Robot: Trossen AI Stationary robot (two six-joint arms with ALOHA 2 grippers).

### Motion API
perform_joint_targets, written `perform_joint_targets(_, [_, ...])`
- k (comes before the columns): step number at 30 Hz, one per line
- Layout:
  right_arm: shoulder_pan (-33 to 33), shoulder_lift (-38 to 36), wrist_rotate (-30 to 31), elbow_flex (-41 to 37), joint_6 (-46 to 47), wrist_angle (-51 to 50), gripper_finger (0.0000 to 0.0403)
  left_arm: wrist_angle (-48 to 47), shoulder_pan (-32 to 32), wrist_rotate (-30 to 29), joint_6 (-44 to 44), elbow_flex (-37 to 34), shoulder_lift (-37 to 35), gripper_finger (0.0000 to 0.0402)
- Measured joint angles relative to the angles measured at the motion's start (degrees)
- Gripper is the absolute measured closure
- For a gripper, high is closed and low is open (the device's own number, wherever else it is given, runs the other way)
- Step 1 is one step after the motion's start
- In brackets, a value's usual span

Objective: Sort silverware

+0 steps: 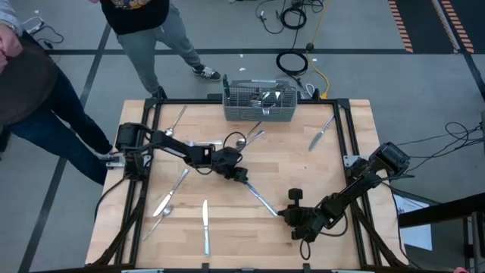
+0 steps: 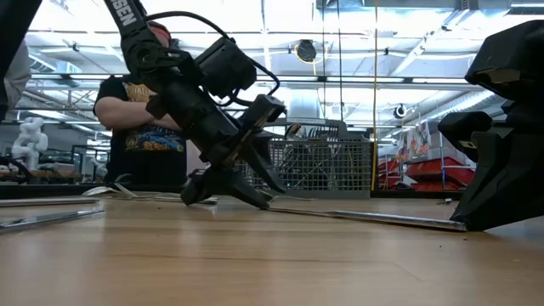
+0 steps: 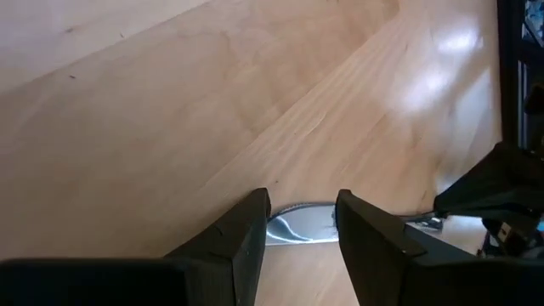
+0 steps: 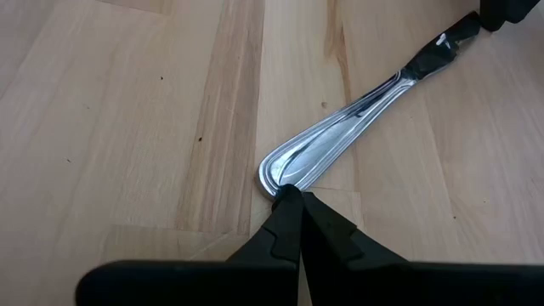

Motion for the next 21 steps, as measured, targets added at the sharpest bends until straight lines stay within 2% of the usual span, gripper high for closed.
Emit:
perform_joint_targets(9, [0.05, 0.00, -0.02, 0.00, 1.63, 0.00, 0.0403, -4.08, 3.12, 8.24, 4.34, 0.22, -0.15, 0.0249])
perform_joint_targets(21, [0.09, 0.00, -0.02, -0.02, 0.09, 0.11, 0.0403, -4.77, 3.00, 7.83, 8.50, 0.22, -0.20, 0.0250])
